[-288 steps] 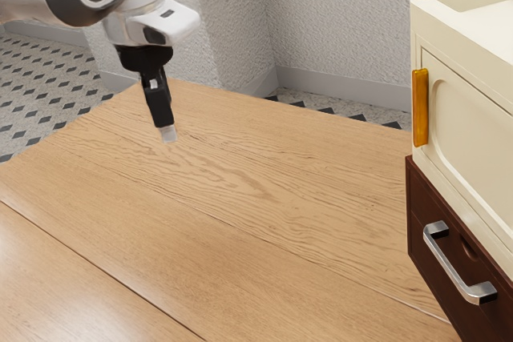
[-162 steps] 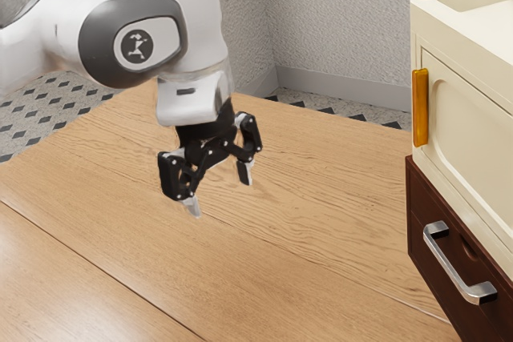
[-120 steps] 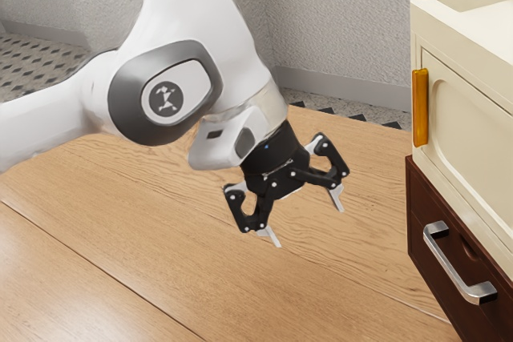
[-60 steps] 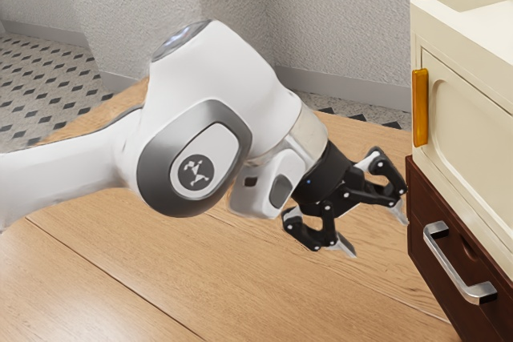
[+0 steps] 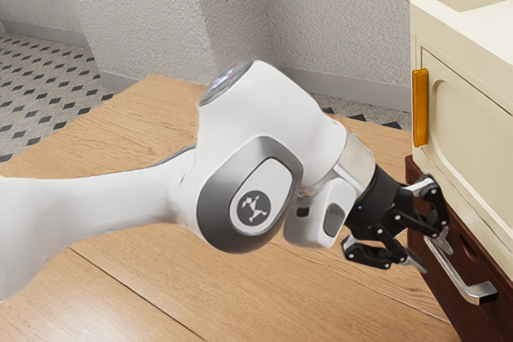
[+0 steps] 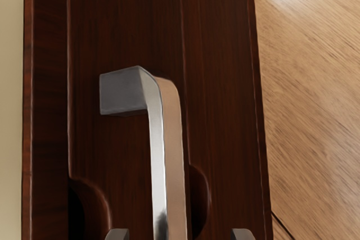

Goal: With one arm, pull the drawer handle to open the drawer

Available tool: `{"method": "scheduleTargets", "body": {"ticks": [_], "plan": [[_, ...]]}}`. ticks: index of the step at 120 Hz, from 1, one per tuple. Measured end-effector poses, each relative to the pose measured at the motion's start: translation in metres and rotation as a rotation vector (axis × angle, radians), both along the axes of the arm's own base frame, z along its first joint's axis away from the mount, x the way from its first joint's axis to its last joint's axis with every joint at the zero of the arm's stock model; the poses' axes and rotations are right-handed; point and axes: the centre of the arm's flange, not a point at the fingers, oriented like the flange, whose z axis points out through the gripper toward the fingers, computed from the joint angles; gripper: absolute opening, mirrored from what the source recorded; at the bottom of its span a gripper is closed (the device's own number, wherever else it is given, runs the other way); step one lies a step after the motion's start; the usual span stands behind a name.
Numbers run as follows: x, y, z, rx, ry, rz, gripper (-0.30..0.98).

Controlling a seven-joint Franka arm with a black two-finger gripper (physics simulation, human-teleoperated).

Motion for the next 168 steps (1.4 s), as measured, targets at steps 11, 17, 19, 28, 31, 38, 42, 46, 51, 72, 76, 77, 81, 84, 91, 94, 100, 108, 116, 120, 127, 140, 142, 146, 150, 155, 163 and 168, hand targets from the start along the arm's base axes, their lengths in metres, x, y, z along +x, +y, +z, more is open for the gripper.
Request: {"method": "scheduleTargets", "body": {"ticks": [11, 17, 19, 28, 31, 38, 42, 46, 51, 72, 76, 77, 81, 84, 91, 94, 100, 108, 116, 120, 127, 140, 142, 146, 150, 155, 163, 168], "plan": [[0.0, -0.008, -0.007, -0.007, 0.01, -0.008, 0.16], [-0.001, -0.013, -0.01, -0.012, 0.016, -0.013, 0.15], [-0.001, -0.014, -0.012, -0.013, 0.018, -0.015, 0.15], [-0.005, -0.019, -0.015, -0.016, 0.023, -0.023, 0.09], [-0.006, -0.02, -0.016, -0.015, 0.025, -0.025, 0.08], [-0.008, -0.02, -0.021, -0.013, 0.031, -0.026, 0.04], [-0.01, -0.018, -0.022, -0.011, 0.033, -0.026, 0.02], [-0.012, -0.016, -0.021, -0.01, 0.032, -0.026, -0.01], [-0.015, -0.014, -0.019, -0.01, 0.028, -0.026, -0.03], [-0.027, 0.011, -0.017, -0.008, 0.023, 0.0, -0.08], [-0.028, 0.017, -0.019, -0.006, 0.025, 0.008, -0.09], [-0.029, 0.019, -0.019, -0.006, 0.026, 0.01, -0.09], [-0.031, 0.025, -0.021, -0.004, 0.027, 0.017, -0.09], [-0.032, 0.029, -0.021, -0.004, 0.027, 0.021, -0.09], [-0.036, 0.035, -0.021, -0.002, 0.024, 0.026, -0.1], [-0.037, 0.036, -0.021, -0.001, 0.025, 0.026, -0.1], [-0.041, 0.039, -0.021, -0.001, 0.024, 0.026, -0.1], [-0.047, 0.042, -0.021, 0.002, 0.021, 0.024, -0.1], [-0.056, 0.041, -0.021, 0.005, 0.018, 0.013, -0.1], [-0.06, 0.04, -0.021, 0.007, 0.018, 0.007, -0.1], [-0.065, 0.041, -0.021, 0.008, 0.017, 0.001, -0.1], [-0.081, 0.047, -0.016, 0.008, 0.005, -0.003, -0.1], [-0.083, 0.049, -0.015, 0.008, 0.004, -0.003, -0.1], [-0.088, 0.051, -0.016, 0.009, 0.003, -0.003, -0.1], [-0.092, 0.056, -0.017, 0.008, 0.005, 0.0, -0.1], [-0.096, 0.06, -0.018, 0.007, 0.007, 0.004, -0.1], [-0.102, 0.066, -0.018, 0.006, 0.005, 0.007, -0.1], [-0.106, 0.069, -0.017, 0.004, 0.002, 0.008, -0.1]]}}
